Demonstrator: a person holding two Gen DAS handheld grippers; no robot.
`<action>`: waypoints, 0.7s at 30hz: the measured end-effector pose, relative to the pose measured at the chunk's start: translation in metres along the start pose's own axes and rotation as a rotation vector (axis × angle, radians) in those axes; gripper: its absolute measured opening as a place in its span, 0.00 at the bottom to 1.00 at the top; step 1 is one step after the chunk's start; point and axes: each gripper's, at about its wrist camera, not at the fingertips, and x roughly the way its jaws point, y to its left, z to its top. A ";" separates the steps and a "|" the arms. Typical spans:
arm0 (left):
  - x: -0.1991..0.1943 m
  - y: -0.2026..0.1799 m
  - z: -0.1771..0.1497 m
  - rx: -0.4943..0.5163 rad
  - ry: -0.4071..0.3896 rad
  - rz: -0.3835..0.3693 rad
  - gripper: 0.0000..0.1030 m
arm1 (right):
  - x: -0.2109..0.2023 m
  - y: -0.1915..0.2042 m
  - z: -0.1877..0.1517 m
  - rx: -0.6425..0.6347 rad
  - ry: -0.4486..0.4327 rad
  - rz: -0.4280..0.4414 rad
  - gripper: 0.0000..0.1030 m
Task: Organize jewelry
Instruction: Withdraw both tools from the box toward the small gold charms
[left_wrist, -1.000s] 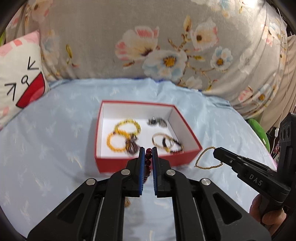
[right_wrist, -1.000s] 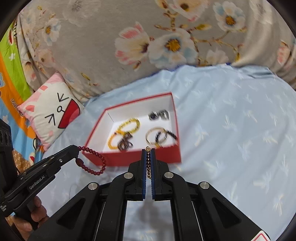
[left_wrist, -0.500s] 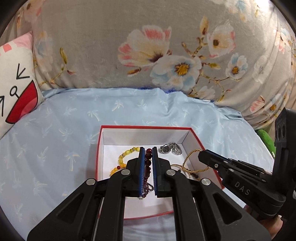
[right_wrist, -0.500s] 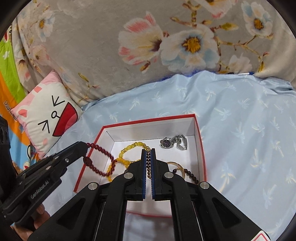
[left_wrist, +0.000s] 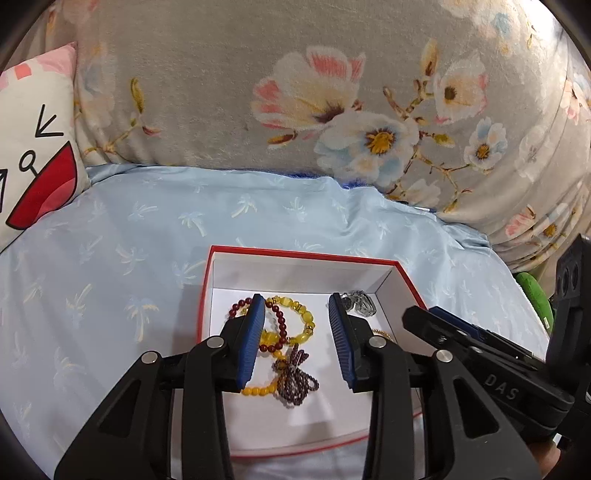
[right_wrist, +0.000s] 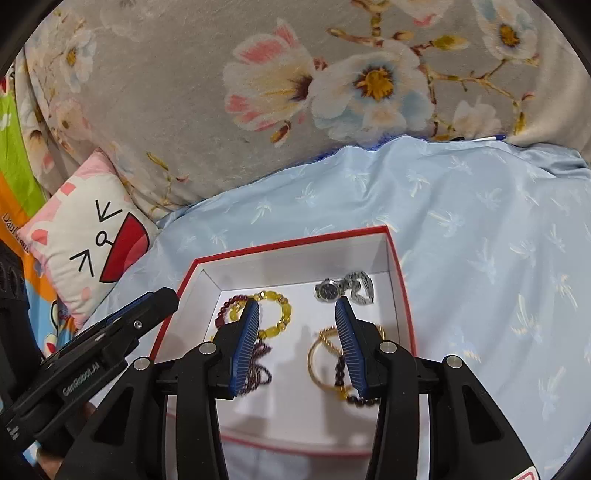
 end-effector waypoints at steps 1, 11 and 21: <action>-0.005 0.000 -0.003 0.000 -0.004 0.002 0.33 | -0.005 0.000 -0.003 0.003 -0.004 0.000 0.41; -0.049 -0.017 -0.051 0.026 0.011 0.014 0.35 | -0.058 0.009 -0.056 -0.021 0.006 -0.027 0.42; -0.069 -0.005 -0.107 -0.025 0.089 0.022 0.35 | -0.093 -0.003 -0.110 0.005 0.062 -0.058 0.42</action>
